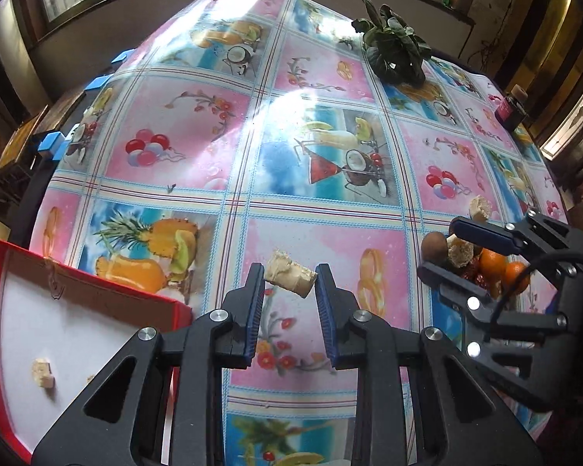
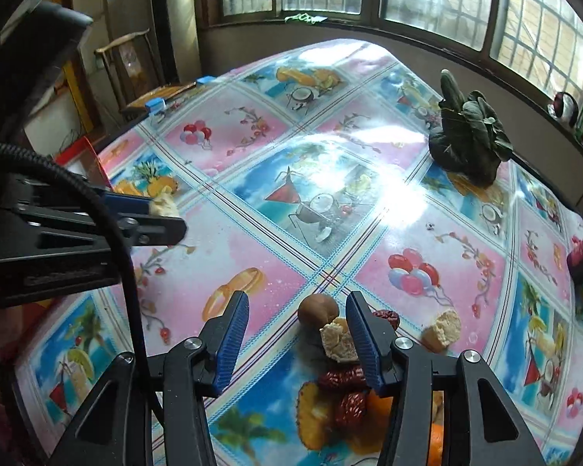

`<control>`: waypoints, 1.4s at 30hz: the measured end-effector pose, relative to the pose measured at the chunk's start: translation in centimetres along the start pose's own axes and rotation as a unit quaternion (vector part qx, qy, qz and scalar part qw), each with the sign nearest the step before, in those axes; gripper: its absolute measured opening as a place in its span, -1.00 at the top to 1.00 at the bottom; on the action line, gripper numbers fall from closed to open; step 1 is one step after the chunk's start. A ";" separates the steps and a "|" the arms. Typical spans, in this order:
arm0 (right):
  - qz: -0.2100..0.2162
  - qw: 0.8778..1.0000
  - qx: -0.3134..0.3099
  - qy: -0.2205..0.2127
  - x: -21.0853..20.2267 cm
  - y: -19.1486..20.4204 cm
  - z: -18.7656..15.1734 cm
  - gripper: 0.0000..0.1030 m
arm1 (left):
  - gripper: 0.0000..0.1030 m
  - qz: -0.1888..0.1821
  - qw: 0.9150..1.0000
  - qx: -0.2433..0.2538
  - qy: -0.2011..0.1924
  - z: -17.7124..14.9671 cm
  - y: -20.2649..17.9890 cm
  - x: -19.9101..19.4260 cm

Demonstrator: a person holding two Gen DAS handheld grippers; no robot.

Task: Organize fruits
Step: 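Carry the pastry cube and brown ball into the red tray and open both tools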

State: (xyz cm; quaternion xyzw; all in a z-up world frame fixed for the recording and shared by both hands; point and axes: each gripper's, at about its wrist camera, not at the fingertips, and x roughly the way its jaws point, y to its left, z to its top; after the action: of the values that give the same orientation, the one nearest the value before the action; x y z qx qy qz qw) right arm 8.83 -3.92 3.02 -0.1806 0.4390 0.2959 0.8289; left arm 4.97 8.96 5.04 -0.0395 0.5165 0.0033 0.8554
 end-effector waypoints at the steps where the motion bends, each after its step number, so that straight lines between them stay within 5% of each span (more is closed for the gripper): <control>1: -0.002 1.000 -0.013 0.014 0.5 0.0 0.2 0.19 | 0.50 -0.001 1.000 0.001 -0.001 -0.2 0.2 -0.3; 8: -0.012 0.996 -0.057 0.069 2.5 0.0 0.0 0.56 | 0.50 -0.012 1.000 -0.003 -0.002 -1.0 1.0 -0.8; 12: 0.034 0.998 0.003 0.044 1.6 -0.8 -0.2 0.56 | 0.50 -0.012 1.000 -0.011 -0.004 -1.4 2.0 -1.4; 23: 0.079 0.994 0.068 -0.029 -3.3 3.5 -2.3 0.56 | 0.50 -0.010 0.999 -0.029 -0.021 -4.3 5.4 -4.9; 32: 0.127 0.986 0.088 -0.069 -5.6 9.2 -3.4 0.57 | 0.50 -0.014 0.998 -0.044 -0.030 -8.3 9.6 -7.8; 42: 0.158 0.982 0.069 -0.075 -6.2 14.9 -2.8 0.57 | 0.50 0.027 0.997 -0.058 -0.049 -11.7 13.4 -9.9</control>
State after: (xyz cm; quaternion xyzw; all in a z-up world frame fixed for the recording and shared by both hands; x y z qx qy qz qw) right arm -5.26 3.77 6.10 -0.0282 0.4179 0.4051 0.8127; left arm -10.57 21.80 7.48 -0.0750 0.4740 0.0580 0.8754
